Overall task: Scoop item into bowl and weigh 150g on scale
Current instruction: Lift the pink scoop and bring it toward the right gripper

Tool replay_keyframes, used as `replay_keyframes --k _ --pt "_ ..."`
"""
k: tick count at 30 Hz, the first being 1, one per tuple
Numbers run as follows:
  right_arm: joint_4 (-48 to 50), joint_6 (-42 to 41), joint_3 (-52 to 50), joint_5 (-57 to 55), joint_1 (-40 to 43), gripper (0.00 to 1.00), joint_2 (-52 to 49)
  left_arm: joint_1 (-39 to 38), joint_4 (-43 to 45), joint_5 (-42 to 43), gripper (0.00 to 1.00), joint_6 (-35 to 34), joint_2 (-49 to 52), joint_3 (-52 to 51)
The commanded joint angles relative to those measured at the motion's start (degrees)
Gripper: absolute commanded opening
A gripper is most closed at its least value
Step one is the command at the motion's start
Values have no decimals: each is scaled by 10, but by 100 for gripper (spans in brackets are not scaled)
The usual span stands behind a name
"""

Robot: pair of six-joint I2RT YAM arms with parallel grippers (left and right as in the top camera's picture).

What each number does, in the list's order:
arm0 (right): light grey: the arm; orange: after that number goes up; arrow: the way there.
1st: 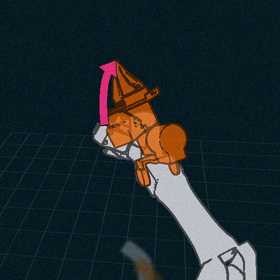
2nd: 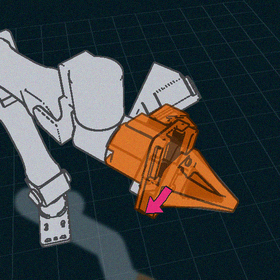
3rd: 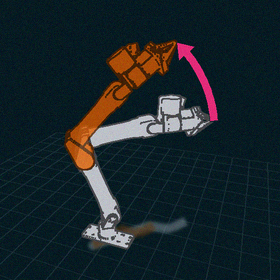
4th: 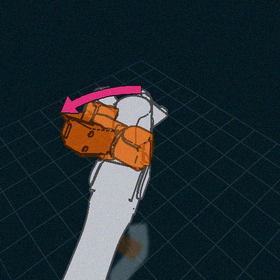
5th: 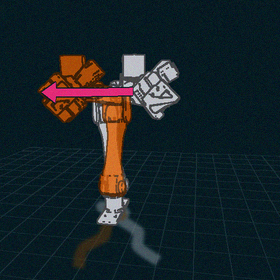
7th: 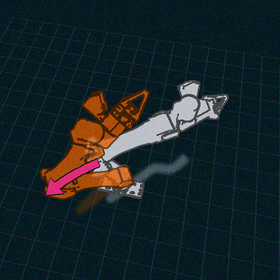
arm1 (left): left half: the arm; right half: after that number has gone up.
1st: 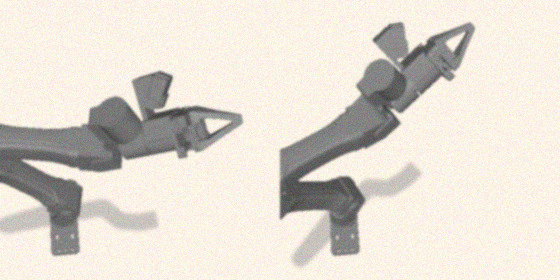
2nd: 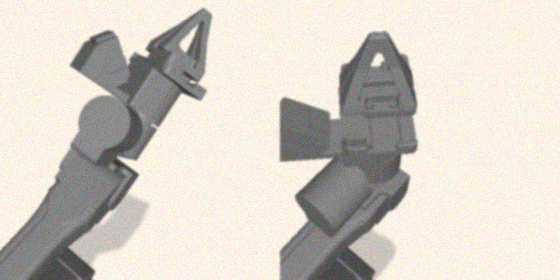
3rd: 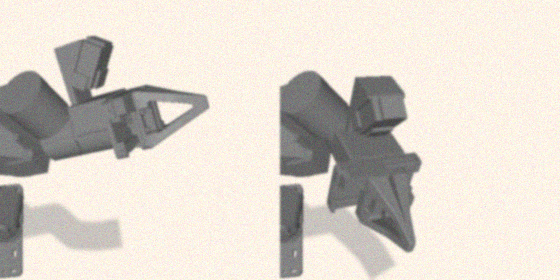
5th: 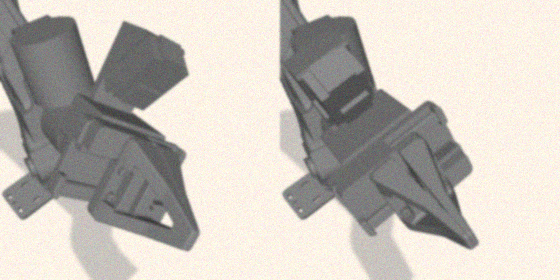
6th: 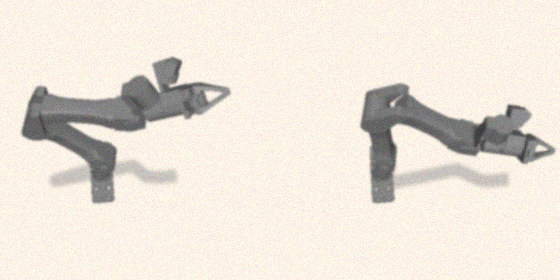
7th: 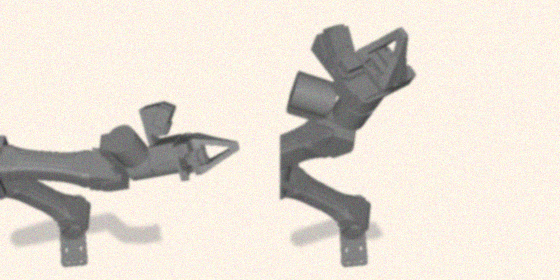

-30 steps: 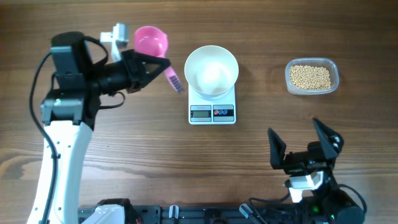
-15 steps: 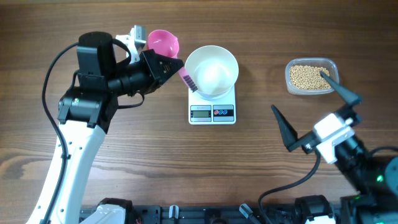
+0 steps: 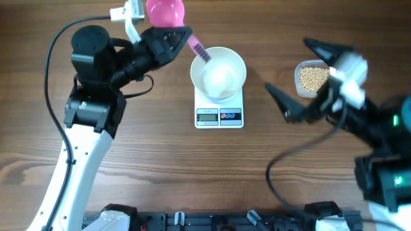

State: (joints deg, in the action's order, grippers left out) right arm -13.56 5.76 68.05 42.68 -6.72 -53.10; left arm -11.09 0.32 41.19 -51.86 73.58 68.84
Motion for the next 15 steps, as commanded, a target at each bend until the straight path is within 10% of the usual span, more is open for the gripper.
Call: replay_keyframes --k 1,8,15 --pt "-94 -57 140 36 -1 100 -87 -18 12 -93 4 -75 -7 2" --pt "-94 -183 195 234 -1 100 -173 -19 96 -119 4 -162 -7 2" --pt "-27 -510 195 189 -2 100 -247 -19 162 -135 4 -199 -7 2"
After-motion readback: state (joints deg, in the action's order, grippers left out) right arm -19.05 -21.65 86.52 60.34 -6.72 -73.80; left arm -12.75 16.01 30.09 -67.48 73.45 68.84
